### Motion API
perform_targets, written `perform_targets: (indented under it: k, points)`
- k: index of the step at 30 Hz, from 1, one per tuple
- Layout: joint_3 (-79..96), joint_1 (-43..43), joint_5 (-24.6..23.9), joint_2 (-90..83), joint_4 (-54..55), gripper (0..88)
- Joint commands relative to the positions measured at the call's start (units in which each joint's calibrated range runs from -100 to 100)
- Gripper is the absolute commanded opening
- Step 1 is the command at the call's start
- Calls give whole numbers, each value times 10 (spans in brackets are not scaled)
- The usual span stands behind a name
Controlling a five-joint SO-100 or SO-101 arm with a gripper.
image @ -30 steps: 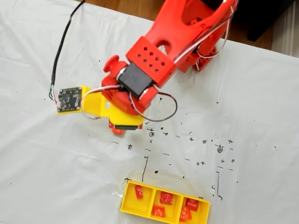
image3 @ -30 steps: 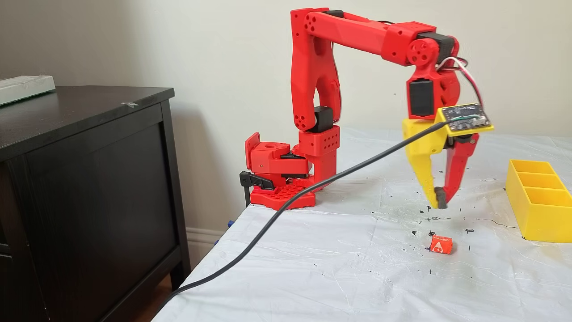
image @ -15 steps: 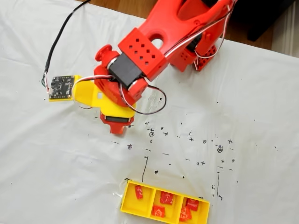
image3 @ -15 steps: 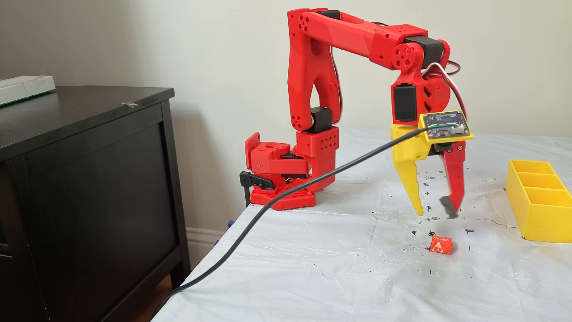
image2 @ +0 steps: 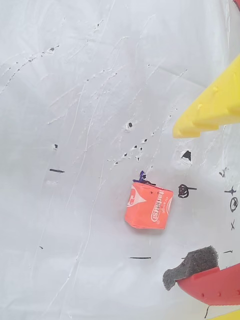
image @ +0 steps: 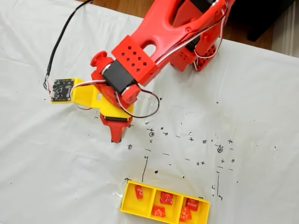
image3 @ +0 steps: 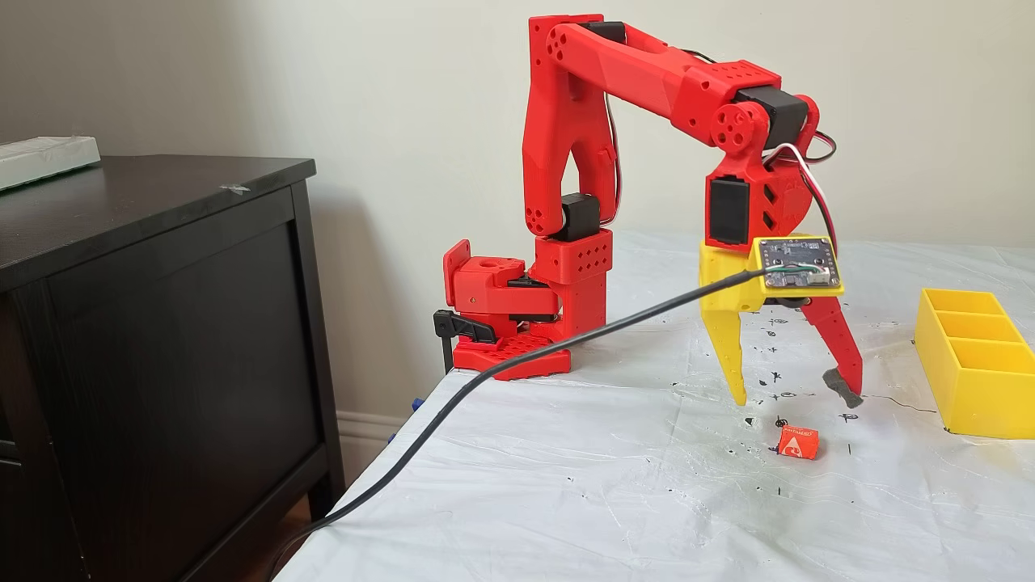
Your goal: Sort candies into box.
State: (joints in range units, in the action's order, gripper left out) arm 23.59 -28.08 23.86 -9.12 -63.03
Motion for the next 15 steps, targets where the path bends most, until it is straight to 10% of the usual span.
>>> perform_targets:
  k: [1, 15]
  points:
    - [-22, -4, -1, -2, 9, 334]
    - [-56, 20, -24, 61, 31, 304]
